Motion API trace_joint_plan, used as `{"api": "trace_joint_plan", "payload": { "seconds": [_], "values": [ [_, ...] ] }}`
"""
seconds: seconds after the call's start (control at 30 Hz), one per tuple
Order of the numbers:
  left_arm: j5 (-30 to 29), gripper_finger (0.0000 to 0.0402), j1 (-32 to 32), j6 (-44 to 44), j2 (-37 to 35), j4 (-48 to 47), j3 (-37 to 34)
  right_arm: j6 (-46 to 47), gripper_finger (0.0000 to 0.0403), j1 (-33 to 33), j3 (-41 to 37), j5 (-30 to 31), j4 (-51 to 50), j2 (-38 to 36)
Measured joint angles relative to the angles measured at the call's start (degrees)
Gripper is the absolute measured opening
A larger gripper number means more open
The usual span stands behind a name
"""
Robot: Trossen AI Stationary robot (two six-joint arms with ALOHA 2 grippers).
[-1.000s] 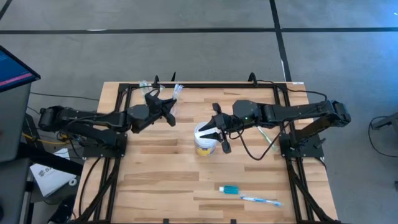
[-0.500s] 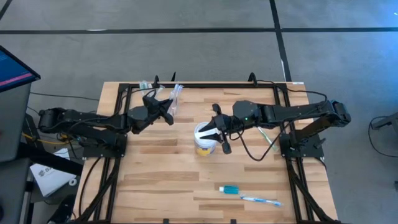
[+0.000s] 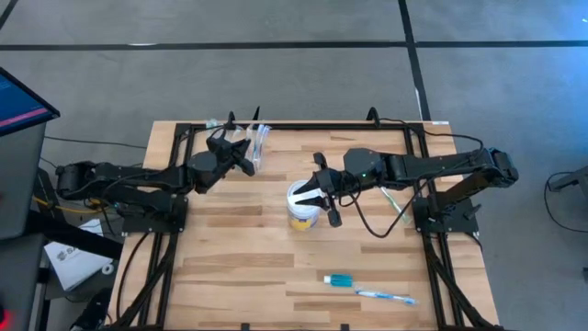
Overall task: Pick & Place toothbrushing station
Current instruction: Put the orange toothbrush into the transparent organizer
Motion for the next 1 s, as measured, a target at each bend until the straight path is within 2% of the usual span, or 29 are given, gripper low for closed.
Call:
{"api": "trace_joint_plan", "payload": {
  "seconds": [0.4, 1.0],
  "values": [
    [-0.17, 0.0008, 2.88, 2.38, 6.05, 6.15, 0.02, -0.09, 0.0105, 0.0, 0.0, 0.0, 0.61, 0.0],
    [-0.14, 0.0008, 5.79, 4.49, 6.67, 7.71, 0.02, -0.57, 0.0105, -0.07, 0.0, 0.0, 0.66, 0.0]
  ]
}}
